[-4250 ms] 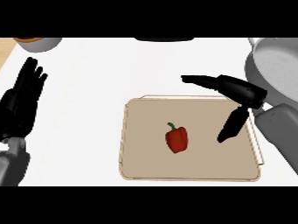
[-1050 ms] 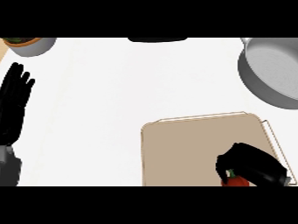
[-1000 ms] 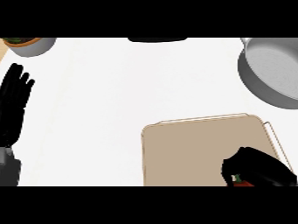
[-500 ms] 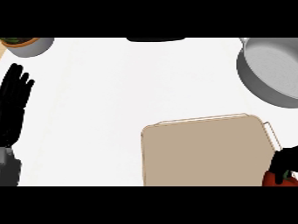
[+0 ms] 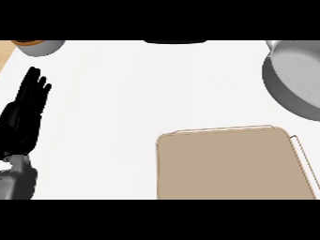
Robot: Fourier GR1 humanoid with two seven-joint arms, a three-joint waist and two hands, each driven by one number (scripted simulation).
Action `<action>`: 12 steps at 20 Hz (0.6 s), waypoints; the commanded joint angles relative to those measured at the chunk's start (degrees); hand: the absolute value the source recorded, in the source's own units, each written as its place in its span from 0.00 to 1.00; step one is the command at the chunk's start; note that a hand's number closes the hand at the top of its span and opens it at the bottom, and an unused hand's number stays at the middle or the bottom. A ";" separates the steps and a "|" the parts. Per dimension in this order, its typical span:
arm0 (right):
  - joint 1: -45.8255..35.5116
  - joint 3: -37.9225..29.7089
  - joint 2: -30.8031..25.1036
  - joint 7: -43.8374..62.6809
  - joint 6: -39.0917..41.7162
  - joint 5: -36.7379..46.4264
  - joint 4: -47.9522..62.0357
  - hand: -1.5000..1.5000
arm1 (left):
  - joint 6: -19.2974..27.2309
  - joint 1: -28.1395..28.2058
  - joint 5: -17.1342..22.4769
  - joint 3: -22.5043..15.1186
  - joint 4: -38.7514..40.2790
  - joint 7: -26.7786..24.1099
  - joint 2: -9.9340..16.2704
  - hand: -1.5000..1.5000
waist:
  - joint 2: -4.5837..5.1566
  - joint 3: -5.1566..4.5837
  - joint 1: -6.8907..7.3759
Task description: Pick the bell pepper from the tray and place it in the pot
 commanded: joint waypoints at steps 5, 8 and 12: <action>-14.24 -2.59 -4.86 4.18 1.52 -3.16 18.65 1.00 | -1.41 -2.02 0.59 0.55 -1.46 2.77 1.33 0.50 | 0.20 0.06 1.43; -18.47 -3.37 -8.15 0.29 2.63 -1.76 27.00 1.00 | -0.96 -4.39 -0.24 0.79 3.61 1.50 0.60 0.50 | 0.22 0.05 0.94; -23.58 0.28 -7.63 -6.52 -2.46 5.46 40.12 1.00 | -0.20 -1.02 -1.23 -0.71 -3.11 3.07 -0.02 0.50 | 0.28 0.11 1.77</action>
